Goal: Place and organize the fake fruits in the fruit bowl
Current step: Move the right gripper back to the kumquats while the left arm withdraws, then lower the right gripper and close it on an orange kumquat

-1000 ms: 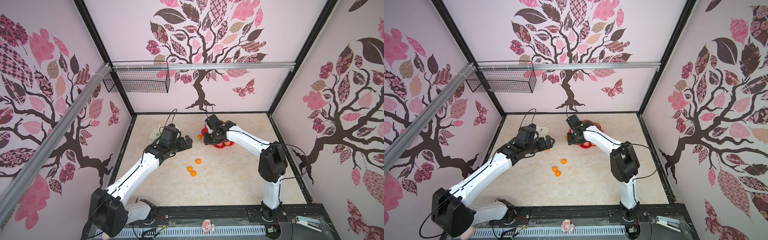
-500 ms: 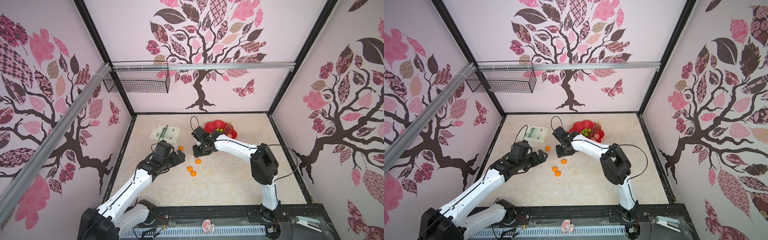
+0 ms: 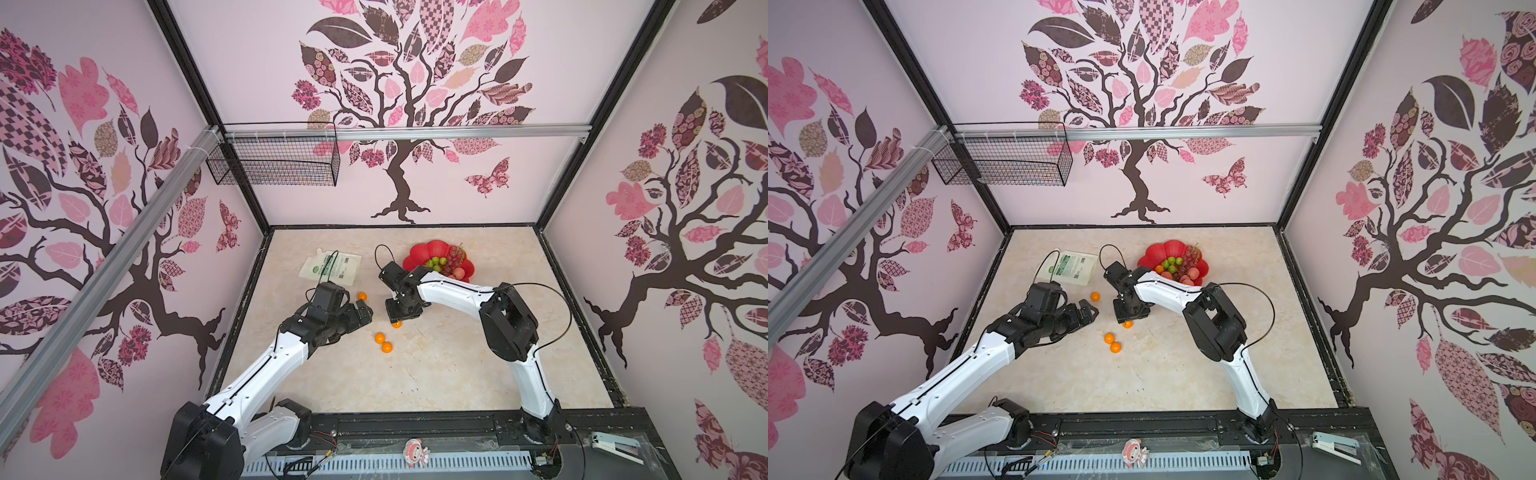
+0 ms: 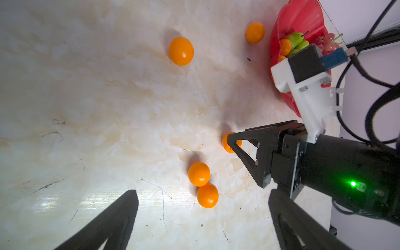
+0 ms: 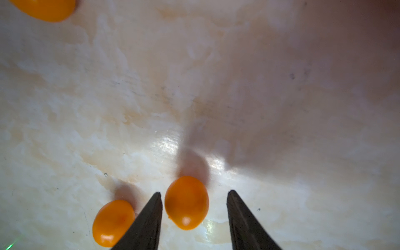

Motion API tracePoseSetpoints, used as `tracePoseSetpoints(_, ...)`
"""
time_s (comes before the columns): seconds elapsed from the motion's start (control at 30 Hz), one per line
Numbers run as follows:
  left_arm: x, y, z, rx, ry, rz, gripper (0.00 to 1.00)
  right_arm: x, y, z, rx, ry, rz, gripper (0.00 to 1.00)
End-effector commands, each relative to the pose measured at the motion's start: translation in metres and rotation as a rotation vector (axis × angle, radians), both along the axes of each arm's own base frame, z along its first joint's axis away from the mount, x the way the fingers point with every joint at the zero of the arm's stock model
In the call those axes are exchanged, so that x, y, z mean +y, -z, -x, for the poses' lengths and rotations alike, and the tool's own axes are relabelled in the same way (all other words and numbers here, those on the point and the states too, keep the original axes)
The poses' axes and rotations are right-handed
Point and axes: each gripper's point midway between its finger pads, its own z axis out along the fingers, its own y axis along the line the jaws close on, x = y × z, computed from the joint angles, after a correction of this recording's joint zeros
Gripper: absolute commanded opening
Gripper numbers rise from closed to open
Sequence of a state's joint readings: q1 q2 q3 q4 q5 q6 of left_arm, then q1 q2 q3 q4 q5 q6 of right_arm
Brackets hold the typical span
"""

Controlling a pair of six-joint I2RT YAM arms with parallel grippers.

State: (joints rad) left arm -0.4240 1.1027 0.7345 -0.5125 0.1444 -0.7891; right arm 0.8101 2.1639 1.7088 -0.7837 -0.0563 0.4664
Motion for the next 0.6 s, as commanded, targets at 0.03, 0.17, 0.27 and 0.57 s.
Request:
tracePoseSetpoints(0.03, -0.003, 0.000, -0.003, -0.009, 0.008, 0.016, 0.98, 0.004, 0.009, -0.003, 0.018, -0.017, 0.022, 0.51)
tracePoseSetpoints(0.17, -0.003, -0.001, -0.003, -0.009, 0.010, 0.016, 0.98, 0.005, 0.013, -0.002, 0.031, -0.021, 0.030, 0.50)
tracePoseSetpoints(0.27, -0.003, -0.001, -0.003, -0.009, 0.012, 0.018, 0.98, 0.005, 0.015, -0.001, 0.040, -0.023, 0.035, 0.50)
tracePoseSetpoints(0.57, -0.004, 0.001, -0.002, -0.007, 0.021, 0.019, 0.98, 0.001, 0.023, 0.008, 0.087, -0.033, 0.049, 0.49)
